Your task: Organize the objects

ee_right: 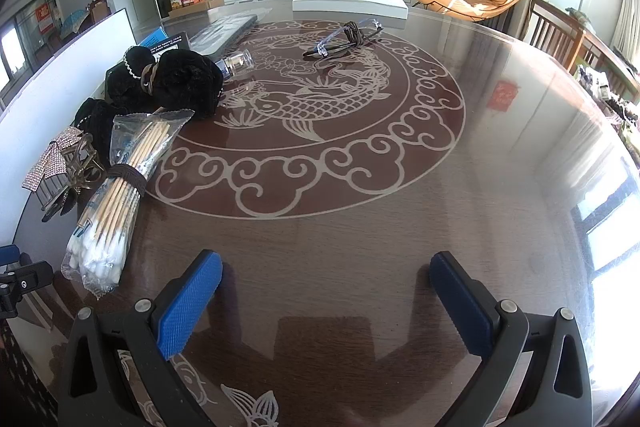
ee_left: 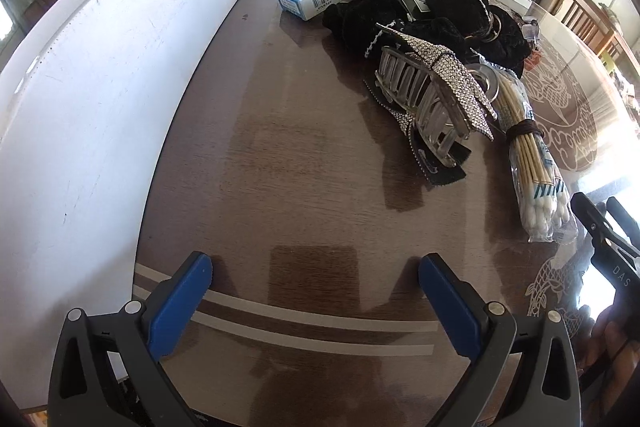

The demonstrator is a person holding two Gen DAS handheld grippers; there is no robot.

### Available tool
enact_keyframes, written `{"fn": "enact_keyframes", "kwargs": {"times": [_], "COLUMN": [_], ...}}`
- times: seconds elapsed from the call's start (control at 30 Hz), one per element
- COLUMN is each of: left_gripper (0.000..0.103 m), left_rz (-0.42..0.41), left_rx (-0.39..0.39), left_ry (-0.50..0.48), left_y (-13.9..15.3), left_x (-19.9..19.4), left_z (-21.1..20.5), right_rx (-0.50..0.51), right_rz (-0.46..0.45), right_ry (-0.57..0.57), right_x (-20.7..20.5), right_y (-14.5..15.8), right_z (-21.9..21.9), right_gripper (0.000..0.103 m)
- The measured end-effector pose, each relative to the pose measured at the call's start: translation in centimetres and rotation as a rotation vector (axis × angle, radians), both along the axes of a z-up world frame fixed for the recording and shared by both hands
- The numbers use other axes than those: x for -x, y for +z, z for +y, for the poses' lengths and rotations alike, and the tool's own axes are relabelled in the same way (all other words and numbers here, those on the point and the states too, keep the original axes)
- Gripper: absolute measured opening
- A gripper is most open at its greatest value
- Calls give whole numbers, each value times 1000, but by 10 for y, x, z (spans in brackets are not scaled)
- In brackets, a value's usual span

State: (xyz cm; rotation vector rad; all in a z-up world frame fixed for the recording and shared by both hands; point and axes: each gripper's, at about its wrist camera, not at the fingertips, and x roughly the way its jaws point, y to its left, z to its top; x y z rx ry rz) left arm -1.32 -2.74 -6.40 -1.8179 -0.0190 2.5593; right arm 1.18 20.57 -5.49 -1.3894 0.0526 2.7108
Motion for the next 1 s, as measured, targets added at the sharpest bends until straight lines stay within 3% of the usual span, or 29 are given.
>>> {"fn": "enact_keyframes", "kwargs": {"times": [0.07,0.13,0.23,0.33,0.47,0.6,0.77,0.83,0.9,1.0], "left_gripper": [103,103,103,103,103,103,103,103,103,103], "left_rz": [-3,8,90,144,117,89,117,156,170,168], "left_rx": [-42,-147,-243,-200,-138,-99,-62,-51,11,3], "left_ry": [8,9,31,19,4,35,52,16,-61,-102], "left_y": [3,10,30,39,25,10,5,4,0,2], "left_x": [-1,-1,5,27,64,82,73,68,65,64], "left_z": [-4,-6,-1,20,44,40,15,13,21,21], "right_rx": [0,0,0,0,0,1,0,0,-1,-2], "right_rz": [0,0,0,0,1,4,4,3,3,2], "right_ry": [0,0,0,0,3,8,8,7,6,6], "right_x": [0,0,0,0,0,-1,0,0,-1,-1], "right_y": [0,0,0,0,0,0,0,0,0,0], "right_z": [0,0,0,0,0,-1,-1,-1,-1,-1], "right_gripper": [103,103,103,103,103,103,103,103,103,103]}}
